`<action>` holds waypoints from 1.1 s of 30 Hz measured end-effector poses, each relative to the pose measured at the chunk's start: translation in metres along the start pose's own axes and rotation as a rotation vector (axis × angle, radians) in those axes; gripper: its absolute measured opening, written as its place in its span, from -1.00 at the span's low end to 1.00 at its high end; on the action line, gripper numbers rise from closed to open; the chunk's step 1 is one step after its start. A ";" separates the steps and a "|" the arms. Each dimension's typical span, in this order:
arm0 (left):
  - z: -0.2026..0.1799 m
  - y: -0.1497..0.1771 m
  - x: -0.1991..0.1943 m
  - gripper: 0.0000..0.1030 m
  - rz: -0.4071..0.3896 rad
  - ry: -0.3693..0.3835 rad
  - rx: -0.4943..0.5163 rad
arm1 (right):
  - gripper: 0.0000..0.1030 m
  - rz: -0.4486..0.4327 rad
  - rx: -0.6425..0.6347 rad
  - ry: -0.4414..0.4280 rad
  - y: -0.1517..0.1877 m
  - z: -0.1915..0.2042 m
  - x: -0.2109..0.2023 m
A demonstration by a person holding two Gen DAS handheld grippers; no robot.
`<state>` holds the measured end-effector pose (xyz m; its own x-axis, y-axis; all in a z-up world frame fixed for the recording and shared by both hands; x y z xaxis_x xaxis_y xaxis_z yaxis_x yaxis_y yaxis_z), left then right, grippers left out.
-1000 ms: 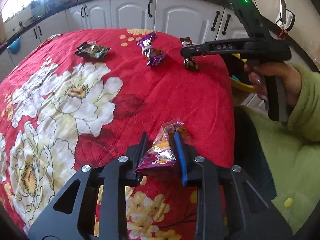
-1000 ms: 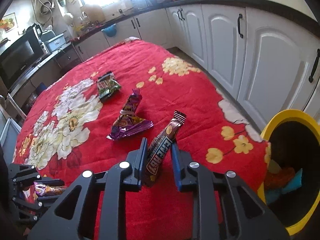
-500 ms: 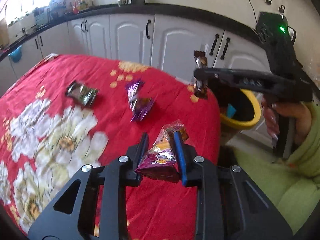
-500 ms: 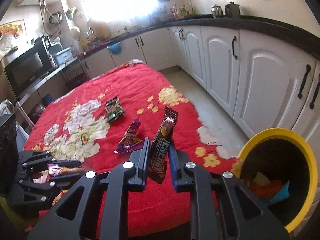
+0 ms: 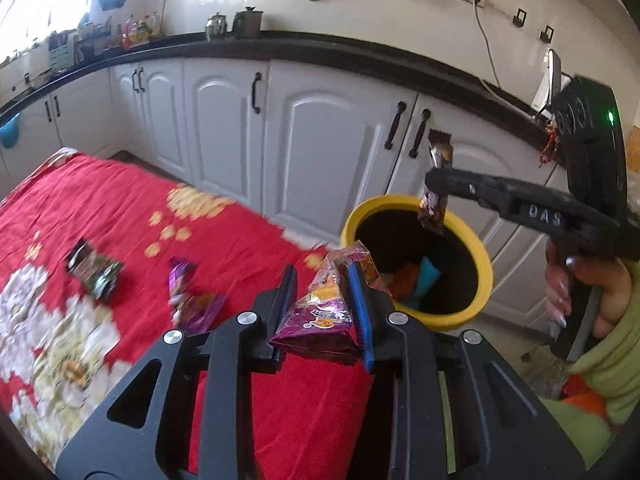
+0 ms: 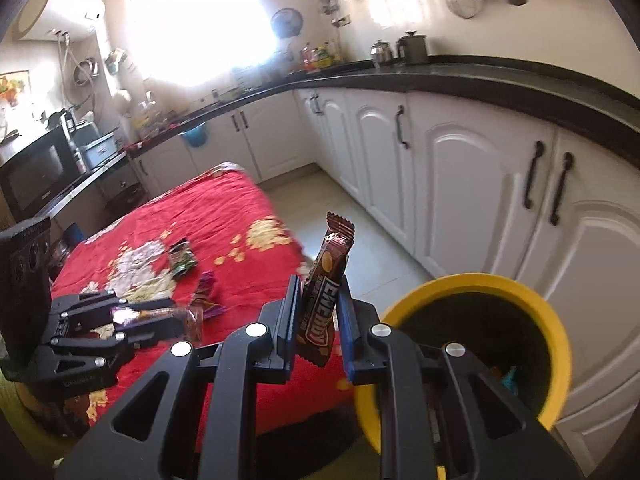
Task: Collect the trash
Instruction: 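Carry the snack bag and chocolate bar over the yellow bin and release both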
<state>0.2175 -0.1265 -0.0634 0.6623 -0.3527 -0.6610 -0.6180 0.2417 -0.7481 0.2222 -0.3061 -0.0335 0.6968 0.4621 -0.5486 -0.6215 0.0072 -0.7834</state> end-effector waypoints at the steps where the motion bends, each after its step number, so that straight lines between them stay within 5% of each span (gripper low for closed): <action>1: -0.004 -0.004 0.003 -0.62 -0.003 0.007 0.000 | -0.66 -0.005 0.004 0.011 0.000 -0.005 -0.004; 18: -0.091 -0.061 0.073 -0.61 -0.014 0.124 -0.005 | -0.66 -0.017 0.104 0.185 0.039 -0.099 -0.046; 32: -0.123 -0.059 0.156 -0.59 0.122 0.173 -0.019 | -0.61 0.065 0.180 0.217 0.074 -0.139 -0.021; 33: -0.122 -0.058 0.160 -0.47 0.127 0.169 -0.022 | -0.59 0.072 0.192 0.224 0.077 -0.143 -0.017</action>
Point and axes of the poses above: each gripper's, at about its wrist camera, not at the fingertips, and x roughly the way its jaws point, z to its left, y to its underside, the point moved 4 cm from there along x, roughly the way its jaws point, and after that the axes turned 7 degrees about -y, right-handed, at the moved point
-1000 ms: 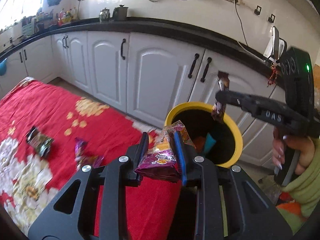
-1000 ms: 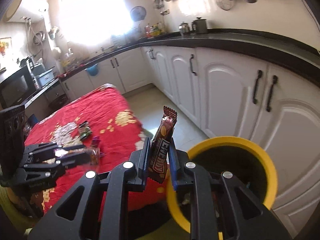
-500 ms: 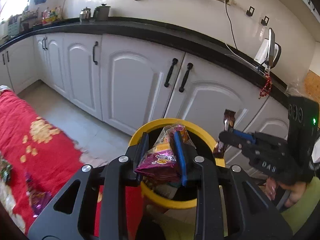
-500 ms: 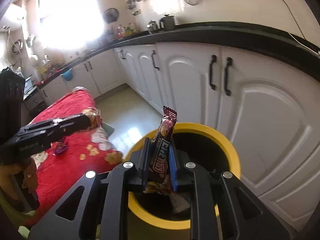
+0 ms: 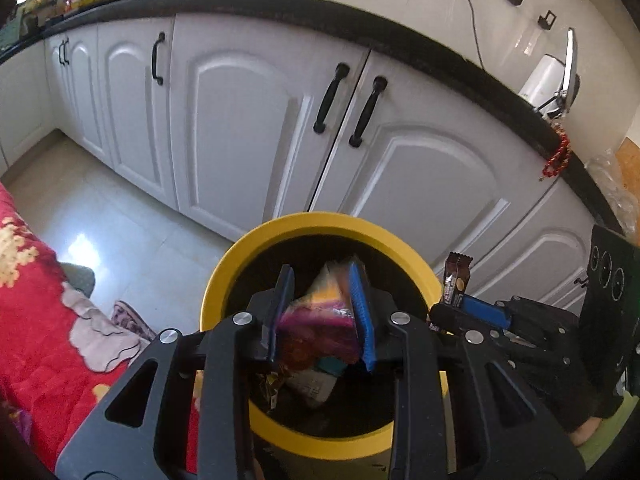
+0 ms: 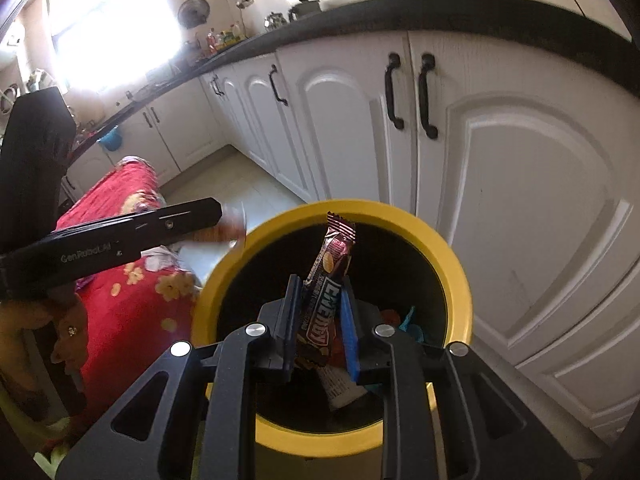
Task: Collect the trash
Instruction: 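Carry the snack bag and chocolate bar over the yellow bin and release both, then move both open tools back from the bin to the table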
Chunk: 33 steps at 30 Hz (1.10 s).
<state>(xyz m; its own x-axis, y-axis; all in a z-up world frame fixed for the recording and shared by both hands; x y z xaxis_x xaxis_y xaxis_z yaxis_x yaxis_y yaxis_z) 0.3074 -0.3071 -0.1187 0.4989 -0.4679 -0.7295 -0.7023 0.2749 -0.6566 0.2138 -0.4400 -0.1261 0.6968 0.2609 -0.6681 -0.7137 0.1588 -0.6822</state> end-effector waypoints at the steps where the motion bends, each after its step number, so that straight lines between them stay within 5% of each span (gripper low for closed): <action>1: 0.001 0.000 0.004 -0.35 0.005 -0.001 -0.005 | -0.49 0.008 0.012 0.003 0.002 -0.003 0.004; 3: 0.006 0.002 0.010 0.06 0.008 -0.009 -0.019 | -0.33 0.029 0.026 0.013 0.006 -0.008 0.010; 5: 0.010 0.002 0.012 0.24 0.010 -0.017 -0.033 | -0.06 0.035 0.027 0.032 0.011 -0.012 0.013; 11: 0.025 0.004 0.002 0.80 -0.011 -0.053 -0.056 | 0.21 0.021 0.063 0.074 0.016 -0.022 0.010; 20: 0.045 0.007 -0.037 0.80 -0.070 -0.119 -0.079 | 0.59 -0.084 -0.008 0.083 0.000 0.008 -0.013; 33: 0.063 0.013 -0.084 0.80 -0.141 -0.135 -0.119 | 0.75 -0.157 -0.114 0.085 -0.013 0.050 -0.038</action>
Point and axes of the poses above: each gripper's, at about its wrist camera, not at the fingertips, and x roughly the way its jaws point, z to its left, y to its underside, the point moved 4 cm from there along x, roughly the way its jaws point, and after that the axes turned 7 degrees about -y, right-handed, at the moved point
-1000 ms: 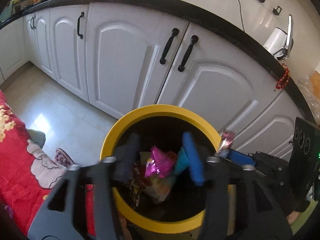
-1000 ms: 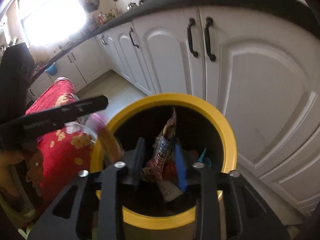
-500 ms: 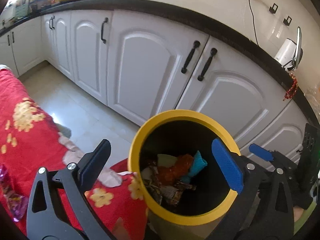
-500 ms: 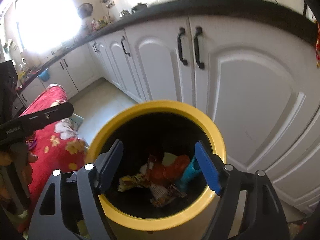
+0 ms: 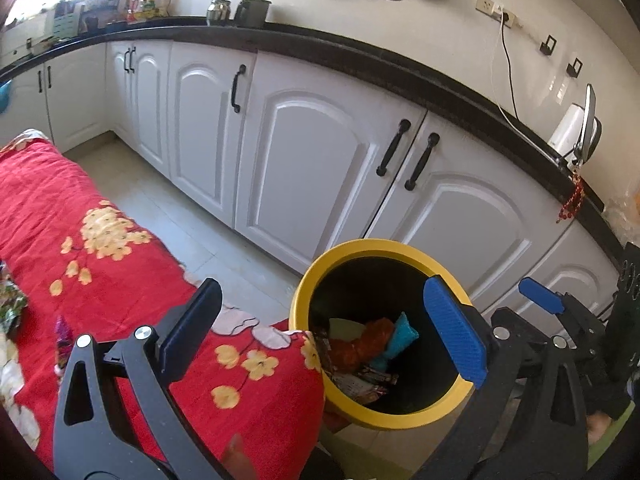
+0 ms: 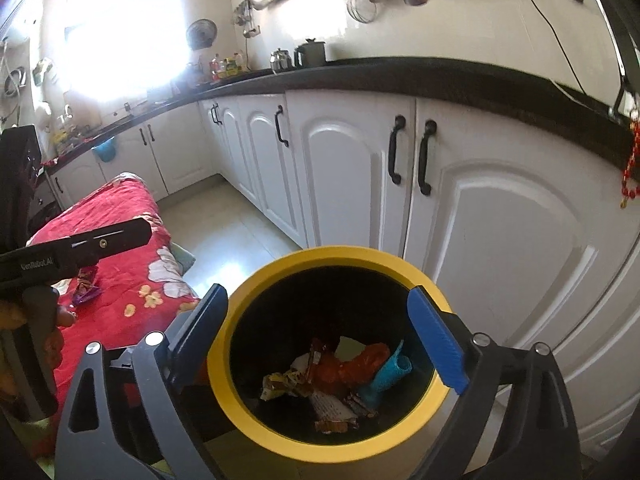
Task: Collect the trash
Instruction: 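Move both open tools back from the bin to the table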
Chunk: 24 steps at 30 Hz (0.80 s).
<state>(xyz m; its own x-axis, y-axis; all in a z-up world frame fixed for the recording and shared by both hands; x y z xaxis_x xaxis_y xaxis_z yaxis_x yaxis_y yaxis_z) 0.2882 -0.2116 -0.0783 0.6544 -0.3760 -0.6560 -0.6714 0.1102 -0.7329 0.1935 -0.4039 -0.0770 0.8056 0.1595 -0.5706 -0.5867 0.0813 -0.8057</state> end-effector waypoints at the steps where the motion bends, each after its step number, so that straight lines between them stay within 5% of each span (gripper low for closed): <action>1: 0.002 0.000 -0.004 0.80 -0.007 -0.003 -0.004 | 0.78 -0.007 -0.007 -0.002 -0.002 0.002 -0.002; 24: 0.115 0.001 -0.100 0.80 -0.168 -0.231 -0.138 | 0.86 -0.073 -0.176 -0.203 -0.037 0.130 -0.011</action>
Point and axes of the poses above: each gripper's, at about its wrist camera, not at the fingertips, and x roughly the way its jaws point, z to its left, y to its underside, the point moved 4 cm from there along x, roughly the way its jaws point, and after that the axes turned 7 degrees about -y, right-handed, at the moved point
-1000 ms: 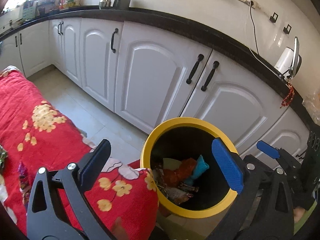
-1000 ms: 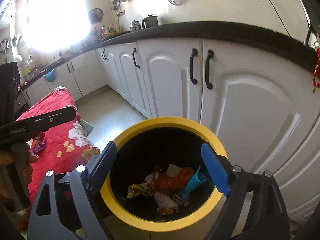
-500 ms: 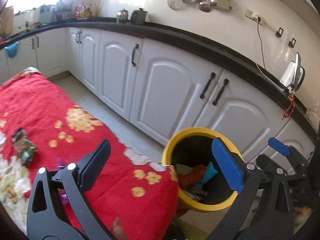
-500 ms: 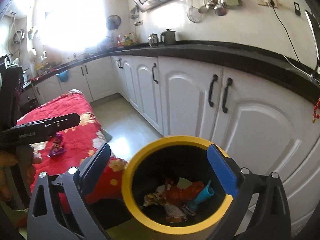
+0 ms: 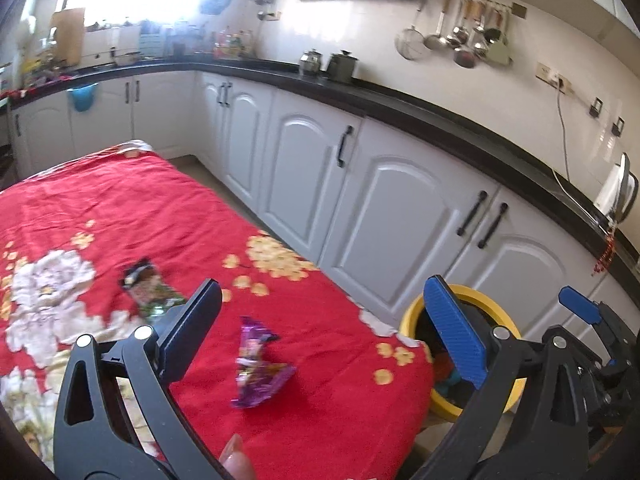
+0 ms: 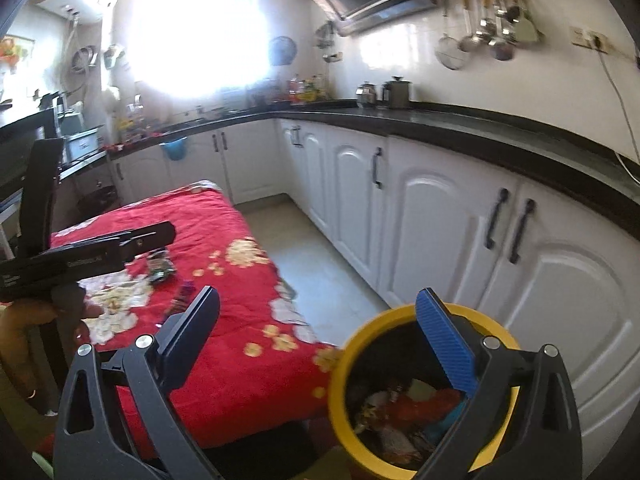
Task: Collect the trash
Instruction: 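Move both open tools back from the bin to the table, then grasp the purple wrapper with the right tool while the left tool grasps the green-black packet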
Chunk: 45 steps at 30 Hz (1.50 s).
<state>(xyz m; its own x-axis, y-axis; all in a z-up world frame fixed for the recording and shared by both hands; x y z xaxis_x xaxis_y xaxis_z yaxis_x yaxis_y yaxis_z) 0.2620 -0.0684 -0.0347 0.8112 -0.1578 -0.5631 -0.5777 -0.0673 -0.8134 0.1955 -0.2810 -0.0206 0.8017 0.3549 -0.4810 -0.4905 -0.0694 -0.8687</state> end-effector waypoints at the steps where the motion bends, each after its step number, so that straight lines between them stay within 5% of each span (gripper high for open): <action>1: 0.005 0.000 -0.001 0.80 -0.002 -0.006 -0.005 | 0.86 0.000 -0.006 -0.008 -0.001 0.005 0.002; 11: 0.072 -0.004 -0.007 0.80 -0.010 -0.093 -0.065 | 0.86 0.039 -0.047 -0.141 -0.018 0.065 0.044; 24: 0.148 0.007 0.026 0.80 0.088 -0.155 -0.166 | 0.85 0.241 -0.109 -0.235 0.013 0.116 0.129; 29: 0.170 0.017 0.052 0.80 0.157 -0.121 -0.261 | 0.42 0.327 -0.082 -0.285 0.029 0.122 0.162; 41: 0.173 0.030 0.103 0.20 0.254 -0.059 -0.367 | -0.06 0.420 -0.073 -0.321 0.050 0.132 0.198; 43: 0.172 0.029 0.106 -0.11 0.252 -0.068 -0.366 | -0.10 0.419 -0.084 -0.328 0.052 0.133 0.194; 44: 0.171 0.030 0.108 -0.51 0.256 -0.072 -0.356 | -0.13 0.420 -0.084 -0.331 0.052 0.133 0.192; 45: 0.169 0.031 0.110 -0.64 0.267 -0.071 -0.348 | -0.14 0.422 -0.085 -0.338 0.054 0.133 0.189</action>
<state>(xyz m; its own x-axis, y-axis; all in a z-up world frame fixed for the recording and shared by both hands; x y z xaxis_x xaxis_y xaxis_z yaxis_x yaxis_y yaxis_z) 0.3490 0.0783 -0.1467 0.6263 -0.1474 -0.7655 -0.7542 -0.3632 -0.5471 0.2747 -0.0936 -0.1426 0.3803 0.5587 -0.7371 -0.7051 -0.3406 -0.6220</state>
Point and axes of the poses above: each gripper's, at about its wrist camera, not at the fingertips, and x roughly the way its jaws point, z to its left, y to its underside, the point moved 4 cm from there along x, roughly the way its jaws point, and after that the axes turned 7 degrees about -y, right-handed, at the moved point
